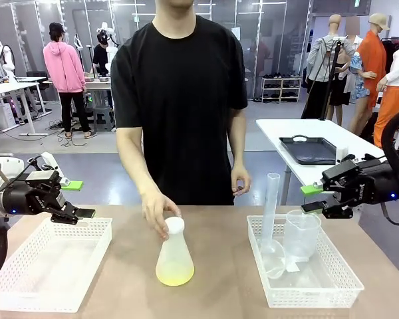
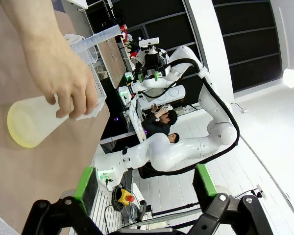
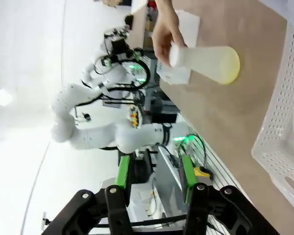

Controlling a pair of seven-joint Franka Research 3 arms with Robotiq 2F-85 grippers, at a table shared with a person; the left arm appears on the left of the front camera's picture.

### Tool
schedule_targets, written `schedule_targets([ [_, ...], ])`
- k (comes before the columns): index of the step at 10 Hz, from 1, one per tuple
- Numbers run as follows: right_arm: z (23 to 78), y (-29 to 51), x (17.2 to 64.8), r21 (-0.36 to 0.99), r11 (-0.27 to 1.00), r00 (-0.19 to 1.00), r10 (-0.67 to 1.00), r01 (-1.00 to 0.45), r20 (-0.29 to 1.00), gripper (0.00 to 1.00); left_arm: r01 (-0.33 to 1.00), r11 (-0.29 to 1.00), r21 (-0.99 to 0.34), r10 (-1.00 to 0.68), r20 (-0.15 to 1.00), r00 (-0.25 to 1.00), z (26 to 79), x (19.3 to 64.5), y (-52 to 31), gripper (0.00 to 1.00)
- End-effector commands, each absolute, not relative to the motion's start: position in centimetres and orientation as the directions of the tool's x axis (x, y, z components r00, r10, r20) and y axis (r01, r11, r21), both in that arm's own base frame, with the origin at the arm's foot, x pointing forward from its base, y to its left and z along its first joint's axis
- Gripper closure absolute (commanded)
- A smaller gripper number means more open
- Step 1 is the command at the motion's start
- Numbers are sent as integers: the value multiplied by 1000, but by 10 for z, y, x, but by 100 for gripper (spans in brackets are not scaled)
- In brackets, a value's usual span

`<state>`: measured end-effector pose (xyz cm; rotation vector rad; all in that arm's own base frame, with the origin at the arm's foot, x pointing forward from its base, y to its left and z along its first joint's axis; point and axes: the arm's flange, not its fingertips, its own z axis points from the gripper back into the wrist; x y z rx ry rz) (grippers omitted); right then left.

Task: Prepare the solutions needed for the experiment.
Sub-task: When the human places the Big flask in the center of the table, pick up the Big flask and place it in the left Organizing basket.

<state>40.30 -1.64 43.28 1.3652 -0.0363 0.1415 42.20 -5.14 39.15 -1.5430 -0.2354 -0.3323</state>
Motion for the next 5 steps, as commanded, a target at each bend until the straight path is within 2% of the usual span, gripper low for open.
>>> schedule_targets([
  [1,429,-13,404,983,162,996,-11,-88,91,49,356,-8,-934,-62,356,932,393,422,-52,0],
  [2,427,-10,403,985,159,996,-36,-73,80,47,356,-8,-934,-62,356,932,393,422,-52,0],
  [3,424,-7,402,985,158,996,-54,-67,76,29,356,-8,-934,-62,356,932,393,422,-52,0],
  [4,421,-5,401,987,150,995,-69,-56,67,27,356,-8,-934,-62,356,932,393,422,-52,0],
  [5,418,-4,400,989,145,995,-90,-39,53,9,356,-8,-934,-62,356,932,393,422,-52,0],
])
